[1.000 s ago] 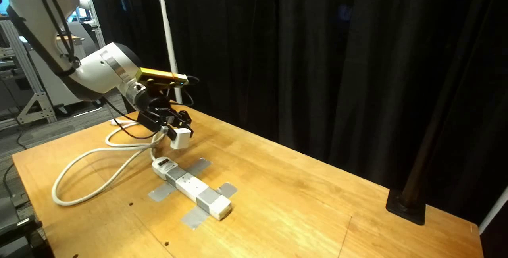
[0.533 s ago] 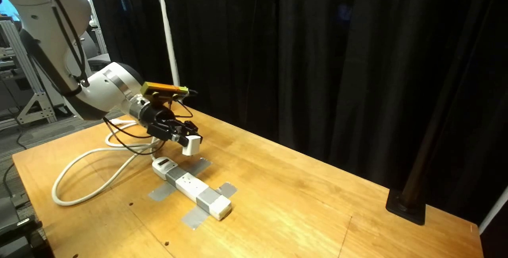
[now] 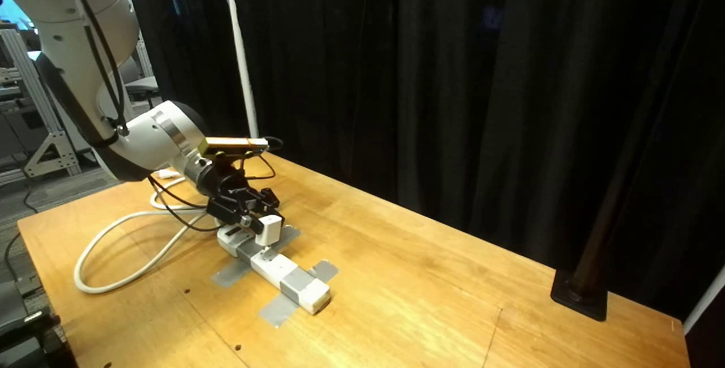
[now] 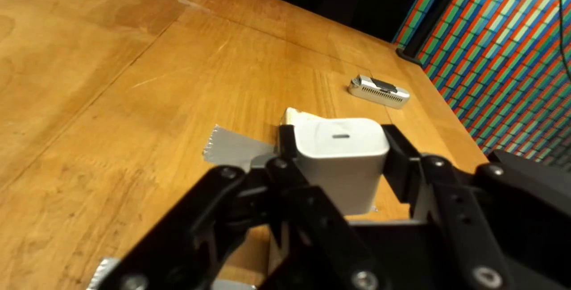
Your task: Plug the charger head into the extension cable
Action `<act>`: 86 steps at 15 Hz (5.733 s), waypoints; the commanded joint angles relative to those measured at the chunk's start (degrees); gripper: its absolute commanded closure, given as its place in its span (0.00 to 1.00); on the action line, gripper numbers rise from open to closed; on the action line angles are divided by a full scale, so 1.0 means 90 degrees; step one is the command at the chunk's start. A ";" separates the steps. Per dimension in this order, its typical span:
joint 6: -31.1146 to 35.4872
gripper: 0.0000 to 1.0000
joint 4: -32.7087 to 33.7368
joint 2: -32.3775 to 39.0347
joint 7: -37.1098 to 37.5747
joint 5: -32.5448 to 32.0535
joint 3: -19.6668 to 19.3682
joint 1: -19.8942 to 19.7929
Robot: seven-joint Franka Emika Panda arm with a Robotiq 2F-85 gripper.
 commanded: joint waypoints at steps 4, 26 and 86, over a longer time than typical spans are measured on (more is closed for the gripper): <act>-0.0034 0.77 0.0042 0.0058 0.1037 0.0468 0.0037 0.0036; -0.0067 0.77 0.0631 0.0432 0.2165 0.0587 -0.0170 0.0008; -0.0298 0.77 0.0360 0.0385 0.1381 0.1142 0.0024 -0.0068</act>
